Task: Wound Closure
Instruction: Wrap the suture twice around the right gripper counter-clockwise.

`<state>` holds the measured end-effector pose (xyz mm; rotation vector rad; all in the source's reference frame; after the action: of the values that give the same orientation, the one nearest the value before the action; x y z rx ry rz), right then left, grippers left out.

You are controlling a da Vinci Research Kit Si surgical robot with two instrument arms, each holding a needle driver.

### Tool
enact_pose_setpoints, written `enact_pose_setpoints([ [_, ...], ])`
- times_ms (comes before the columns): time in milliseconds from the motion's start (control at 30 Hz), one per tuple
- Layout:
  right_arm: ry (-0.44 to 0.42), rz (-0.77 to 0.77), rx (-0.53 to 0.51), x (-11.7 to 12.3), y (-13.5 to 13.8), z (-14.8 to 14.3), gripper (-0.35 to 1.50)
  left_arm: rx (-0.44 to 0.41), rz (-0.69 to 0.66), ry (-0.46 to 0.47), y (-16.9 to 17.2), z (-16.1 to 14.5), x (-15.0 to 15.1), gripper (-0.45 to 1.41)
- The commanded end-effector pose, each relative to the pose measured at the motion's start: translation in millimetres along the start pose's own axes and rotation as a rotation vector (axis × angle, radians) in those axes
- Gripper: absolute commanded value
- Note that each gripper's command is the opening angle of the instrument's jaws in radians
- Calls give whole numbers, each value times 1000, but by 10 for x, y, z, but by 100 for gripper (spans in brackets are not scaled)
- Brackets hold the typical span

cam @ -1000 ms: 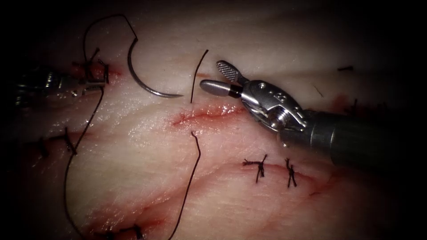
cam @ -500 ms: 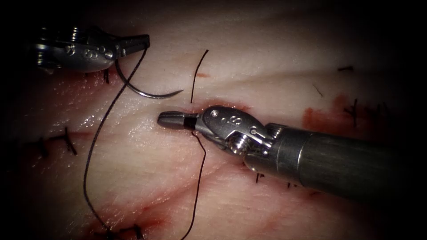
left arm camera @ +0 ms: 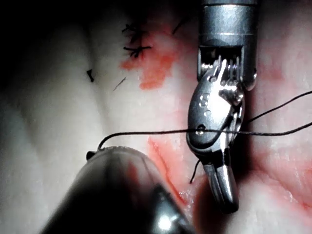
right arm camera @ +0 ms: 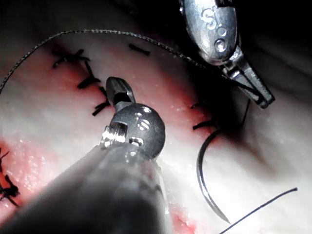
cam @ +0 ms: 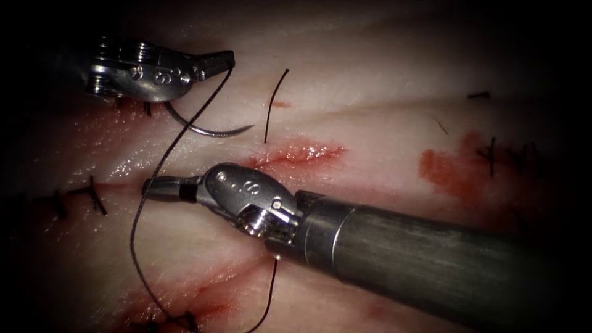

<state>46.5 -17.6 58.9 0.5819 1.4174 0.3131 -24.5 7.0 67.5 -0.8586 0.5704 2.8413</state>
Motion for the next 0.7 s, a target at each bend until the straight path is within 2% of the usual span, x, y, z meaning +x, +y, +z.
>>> enact_pose_setpoints([
  [33,22,-1,14,15,-4,17,-35,6,2,1,-1,10,3,-45],
  [300,135,-27,81,64,-36,35,-35,28,-11,-11,8,23,-6,-45],
  [433,179,-39,82,78,-40,35,-35,24,-11,-19,14,26,-10,-45],
  [567,248,-66,63,94,-43,28,-35,22,-15,-26,20,31,-16,-45],
  [700,331,-102,-3,109,-40,13,-35,19,-23,-28,22,31,-19,-45],
])
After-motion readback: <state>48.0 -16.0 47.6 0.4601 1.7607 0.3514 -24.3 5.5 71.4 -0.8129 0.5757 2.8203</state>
